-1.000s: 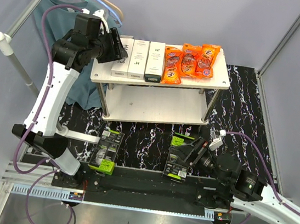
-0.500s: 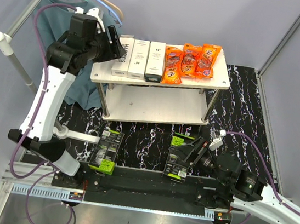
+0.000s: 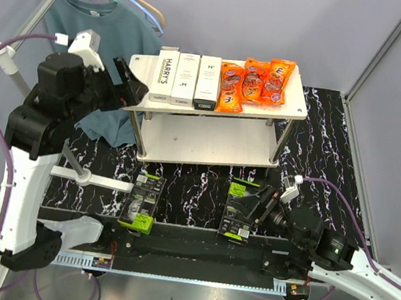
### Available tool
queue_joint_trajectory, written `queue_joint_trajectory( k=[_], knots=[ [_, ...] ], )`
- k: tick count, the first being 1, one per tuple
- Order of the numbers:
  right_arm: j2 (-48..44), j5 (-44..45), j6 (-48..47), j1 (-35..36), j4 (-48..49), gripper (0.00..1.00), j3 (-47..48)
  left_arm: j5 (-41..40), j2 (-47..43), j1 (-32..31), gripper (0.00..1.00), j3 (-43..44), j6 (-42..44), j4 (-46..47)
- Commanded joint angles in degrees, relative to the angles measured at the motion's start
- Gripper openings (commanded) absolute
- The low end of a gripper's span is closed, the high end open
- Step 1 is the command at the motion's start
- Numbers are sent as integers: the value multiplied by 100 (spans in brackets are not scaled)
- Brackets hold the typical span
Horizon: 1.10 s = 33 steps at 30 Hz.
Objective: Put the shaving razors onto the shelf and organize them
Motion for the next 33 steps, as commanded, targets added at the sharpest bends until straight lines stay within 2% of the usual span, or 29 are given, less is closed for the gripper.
queue_joint_trajectory(
  k=[1, 8, 14, 16, 23, 33],
  knots=[
    [-108, 54, 16, 33, -19, 100, -16, 293, -525, -74, 93, -1015, 107, 99],
    [-240, 239, 16, 33, -169, 100, 2, 179, -1834, -539, 93, -3324, -217, 178],
    [-196, 222, 33, 33, -239, 100, 2, -32, -2179, -1346, 94, -4224, -692, 231],
    [-187, 239, 59, 24, -274, 100, 2, -267, -2126, -1602, 94, -4330, -850, 275],
    [-257, 529, 278, 33, -809, 100, 124, -831, -1582, -3156, 94, -4506, -1430, 635],
    [-468, 1187, 1368, 24, -2855, 100, 388, -849, 131, -4467, 95, -4243, -1879, 1821]
  ],
)
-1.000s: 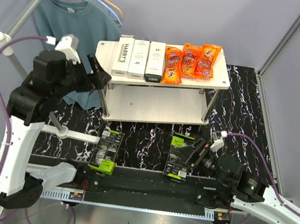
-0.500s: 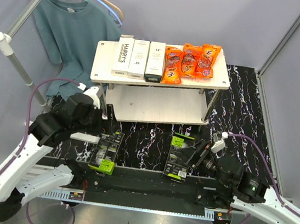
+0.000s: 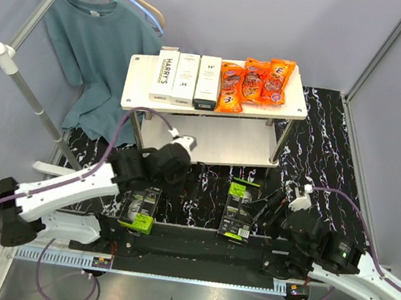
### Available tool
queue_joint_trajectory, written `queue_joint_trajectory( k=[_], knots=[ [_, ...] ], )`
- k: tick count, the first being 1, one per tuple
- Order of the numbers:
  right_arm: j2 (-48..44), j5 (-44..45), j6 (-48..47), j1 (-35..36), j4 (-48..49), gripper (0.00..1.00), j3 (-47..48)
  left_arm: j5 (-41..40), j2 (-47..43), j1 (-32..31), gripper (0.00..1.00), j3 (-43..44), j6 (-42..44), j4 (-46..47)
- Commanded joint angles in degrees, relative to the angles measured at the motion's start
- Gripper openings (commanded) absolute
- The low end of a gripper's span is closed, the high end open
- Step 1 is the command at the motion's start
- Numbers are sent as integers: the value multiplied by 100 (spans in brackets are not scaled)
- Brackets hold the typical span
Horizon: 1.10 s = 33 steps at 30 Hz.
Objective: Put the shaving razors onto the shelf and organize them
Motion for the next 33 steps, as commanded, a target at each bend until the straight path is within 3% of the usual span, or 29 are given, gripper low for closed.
queue_joint_trajectory(
  k=[1, 6, 11, 20, 33],
  knots=[
    [-114, 563, 787, 33, -1229, 100, 297, -76, 783, -459, 95, 240, -286, 988],
    [-167, 678, 1455, 33, -2090, 99, 270, 564, 1567, -706, 95, 47, -505, 1884],
    [104, 581, 1807, 33, -2242, 100, 60, 1076, 2033, -768, 95, -295, -725, 2720],
    [343, 151, 1878, 42, -1363, 100, -739, 1375, 2429, -751, 95, -603, -892, 3477],
    [-624, -131, 1826, 33, -915, 100, -1478, 1850, 3369, -636, 93, -595, -1086, 4049]
  ],
)
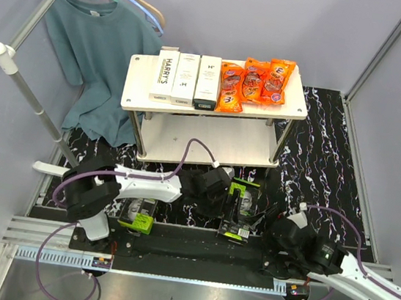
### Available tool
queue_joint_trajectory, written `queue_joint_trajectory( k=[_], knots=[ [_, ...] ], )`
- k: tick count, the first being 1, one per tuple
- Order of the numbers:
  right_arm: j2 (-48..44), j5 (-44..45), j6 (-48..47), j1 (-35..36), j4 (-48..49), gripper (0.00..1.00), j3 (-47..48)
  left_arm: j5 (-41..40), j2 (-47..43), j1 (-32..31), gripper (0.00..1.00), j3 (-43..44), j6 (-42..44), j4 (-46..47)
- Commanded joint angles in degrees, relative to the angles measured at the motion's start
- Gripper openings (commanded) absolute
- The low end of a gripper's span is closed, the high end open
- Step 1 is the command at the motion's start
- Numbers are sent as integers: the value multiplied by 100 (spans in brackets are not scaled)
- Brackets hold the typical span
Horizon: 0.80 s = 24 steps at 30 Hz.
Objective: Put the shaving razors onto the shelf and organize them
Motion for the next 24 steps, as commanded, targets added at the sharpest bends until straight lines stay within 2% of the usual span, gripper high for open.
queue_joint_trajectory(
  k=[1, 12, 17, 20, 24],
  knots=[
    [-121, -107, -19, 24, 392, 100, -204, 315, 165, 19, 93, 76, -111, 453],
    [686, -608, 33, 24, 1104, 100, -582, 272, -142, 19, 92, -214, -278, 453],
    [1021, -766, -28, 24, 2070, 100, -1013, 429, -239, 19, 91, -328, -374, 690],
    [952, -810, -55, 33, 2782, 100, -1355, 517, -221, 11, 90, -398, -480, 857],
    [662, -670, -283, 33, 2793, 100, -1347, 632, -195, 11, 89, -486, -559, 1060]
  ],
)
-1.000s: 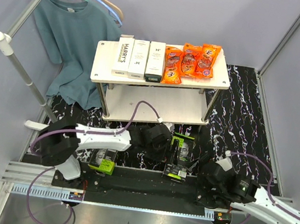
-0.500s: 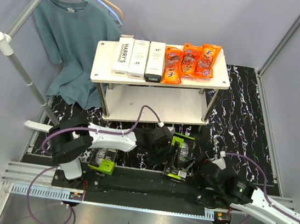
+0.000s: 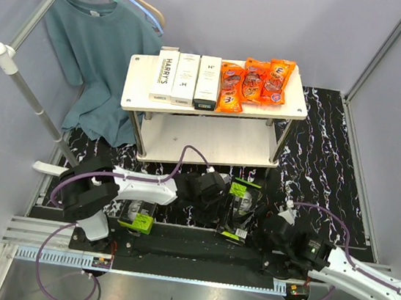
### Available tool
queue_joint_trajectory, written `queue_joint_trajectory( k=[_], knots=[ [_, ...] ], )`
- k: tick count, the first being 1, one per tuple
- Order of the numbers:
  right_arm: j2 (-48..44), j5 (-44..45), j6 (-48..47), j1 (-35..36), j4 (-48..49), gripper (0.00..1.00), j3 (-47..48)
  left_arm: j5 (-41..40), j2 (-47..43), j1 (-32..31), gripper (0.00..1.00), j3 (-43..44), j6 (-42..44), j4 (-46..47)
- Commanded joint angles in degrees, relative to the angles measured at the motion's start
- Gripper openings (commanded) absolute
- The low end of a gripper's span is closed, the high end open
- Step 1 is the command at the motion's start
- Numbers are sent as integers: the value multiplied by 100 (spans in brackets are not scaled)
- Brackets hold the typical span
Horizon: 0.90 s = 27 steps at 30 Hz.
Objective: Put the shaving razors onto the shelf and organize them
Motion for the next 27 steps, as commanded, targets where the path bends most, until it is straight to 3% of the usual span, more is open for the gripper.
queue_joint_trajectory(
  k=[1, 14, 27],
  knots=[
    [-364, -49, -270, 51, 1072, 100, -882, 171, -121, 0, 89, -36, -236, 843],
    [-1296, 127, -885, 42, 1274, 95, -873, 435, -129, -176, 88, -141, -227, 1213],
    [-58, -803, -956, 51, 2698, 81, -812, 320, -963, -308, 87, -800, -491, 1459]
  ],
)
